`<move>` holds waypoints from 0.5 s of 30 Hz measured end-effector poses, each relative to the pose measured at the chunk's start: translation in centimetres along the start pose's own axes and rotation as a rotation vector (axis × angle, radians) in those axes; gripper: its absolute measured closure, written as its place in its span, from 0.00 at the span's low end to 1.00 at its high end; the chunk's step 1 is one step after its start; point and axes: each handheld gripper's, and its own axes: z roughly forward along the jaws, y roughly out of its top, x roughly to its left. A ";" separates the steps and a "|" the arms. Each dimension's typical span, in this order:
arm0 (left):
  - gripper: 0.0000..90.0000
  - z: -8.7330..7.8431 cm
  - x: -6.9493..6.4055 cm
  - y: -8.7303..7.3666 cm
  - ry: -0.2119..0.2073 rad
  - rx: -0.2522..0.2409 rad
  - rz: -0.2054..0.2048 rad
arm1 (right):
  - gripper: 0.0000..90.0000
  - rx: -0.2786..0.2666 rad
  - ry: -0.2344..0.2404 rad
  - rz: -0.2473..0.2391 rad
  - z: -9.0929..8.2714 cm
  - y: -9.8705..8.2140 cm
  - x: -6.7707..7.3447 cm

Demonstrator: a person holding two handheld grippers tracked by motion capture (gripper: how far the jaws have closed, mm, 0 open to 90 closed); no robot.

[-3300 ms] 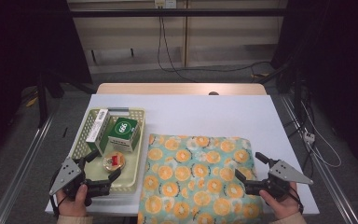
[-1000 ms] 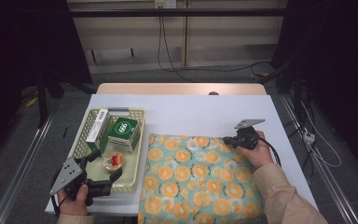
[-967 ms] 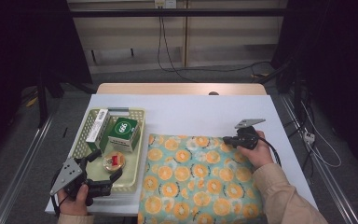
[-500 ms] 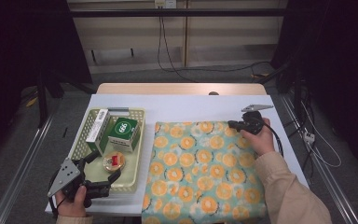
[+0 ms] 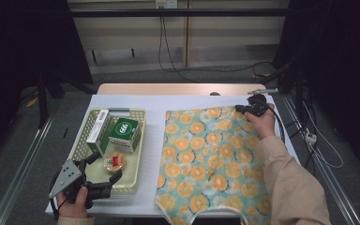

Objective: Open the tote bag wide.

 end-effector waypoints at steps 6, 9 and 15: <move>0.02 0.1 0.0 0.1 -0.003 -0.006 0.001 | 1.00 -0.010 -0.054 0.047 0.7 0.5 -2.2; 0.02 0.2 0.0 0.1 -0.012 -0.004 0.002 | 0.67 -0.019 -0.090 0.037 0.7 0.4 -2.2; 0.02 0.5 -0.3 0.1 -0.038 -0.004 -0.002 | 0.46 -0.016 -0.001 -0.046 -0.7 -0.2 0.3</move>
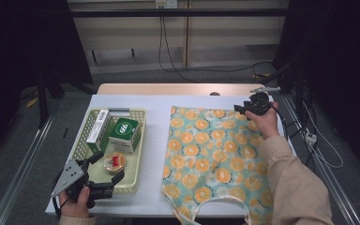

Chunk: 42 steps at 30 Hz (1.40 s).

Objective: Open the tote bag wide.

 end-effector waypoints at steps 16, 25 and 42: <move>0.02 0.2 -0.2 0.1 -0.022 0.002 0.009 | 0.24 0.020 0.233 -0.170 -5.4 -4.3 8.9; 0.02 0.3 -0.4 0.2 -0.012 0.004 0.015 | 0.20 0.014 0.314 -0.232 -7.0 -6.6 11.9; 0.02 0.1 -0.6 0.1 -0.008 0.009 0.017 | 0.15 0.007 0.365 -0.285 -9.4 -9.8 15.3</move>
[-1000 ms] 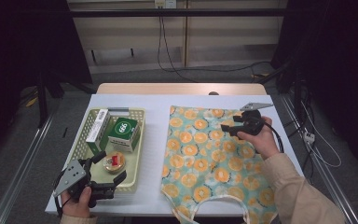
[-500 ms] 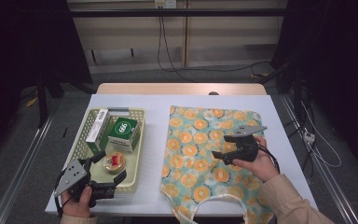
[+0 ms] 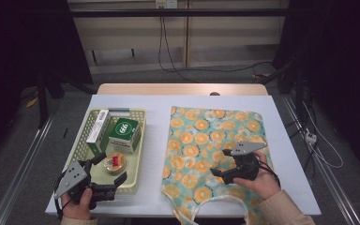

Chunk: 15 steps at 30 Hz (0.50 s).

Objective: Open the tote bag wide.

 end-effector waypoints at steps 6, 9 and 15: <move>0.02 0.0 -0.1 0.0 -0.001 0.004 0.005 | 0.15 0.012 0.039 -0.036 0.0 -0.3 1.6; 0.02 0.1 -0.1 0.0 -0.003 0.005 0.007 | 0.15 0.028 0.065 -0.060 0.2 -0.6 2.5; 0.02 0.2 -0.2 0.0 -0.005 0.009 0.010 | 0.17 0.061 0.105 -0.112 1.0 -1.4 3.8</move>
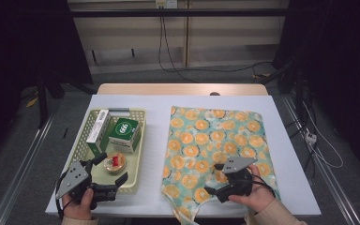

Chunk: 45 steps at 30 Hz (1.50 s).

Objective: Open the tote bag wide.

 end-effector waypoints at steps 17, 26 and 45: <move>0.02 0.4 -0.2 0.0 -0.013 0.009 0.008 | 0.73 0.038 0.099 -0.108 0.5 -1.7 1.5; 0.02 0.5 -0.4 0.1 -0.013 0.007 0.013 | 1.00 0.036 0.083 -0.074 1.6 -0.7 1.0; 0.02 0.0 -0.3 0.0 0.000 0.007 0.014 | 1.00 0.033 -0.073 0.014 4.9 3.5 -4.4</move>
